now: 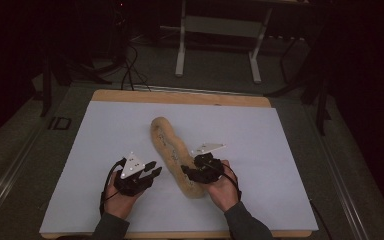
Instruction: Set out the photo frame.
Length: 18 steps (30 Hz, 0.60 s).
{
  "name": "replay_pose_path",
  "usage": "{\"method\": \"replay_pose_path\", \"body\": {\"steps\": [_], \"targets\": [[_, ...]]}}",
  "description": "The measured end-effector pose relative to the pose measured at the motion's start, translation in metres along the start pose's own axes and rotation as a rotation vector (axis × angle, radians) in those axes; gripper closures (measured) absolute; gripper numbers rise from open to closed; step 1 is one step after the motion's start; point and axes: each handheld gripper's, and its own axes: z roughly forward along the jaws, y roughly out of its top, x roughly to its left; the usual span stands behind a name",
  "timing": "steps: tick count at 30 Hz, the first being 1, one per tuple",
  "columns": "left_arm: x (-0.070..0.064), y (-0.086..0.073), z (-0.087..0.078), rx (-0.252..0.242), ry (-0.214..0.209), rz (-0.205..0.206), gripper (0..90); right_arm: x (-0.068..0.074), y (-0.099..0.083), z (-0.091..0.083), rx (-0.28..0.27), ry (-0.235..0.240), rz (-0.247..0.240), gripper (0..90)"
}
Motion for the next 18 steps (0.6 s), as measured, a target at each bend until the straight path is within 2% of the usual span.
{"method": "replay_pose_path", "body": {"steps": [2,12,18], "targets": [[0.001,0.000,0.000,0.000,0.003,-0.004,68.9,0.001,0.000,0.000,0.001,0.004,-0.005,66.0],[0.017,0.000,-0.009,-0.007,0.047,-0.054,68.8,0.009,0.002,0.002,-0.004,0.016,-0.094,66.8],[0.031,0.001,-0.019,-0.024,0.076,-0.090,67.7,0.012,0.002,0.002,0.000,0.024,-0.146,66.9]]}}
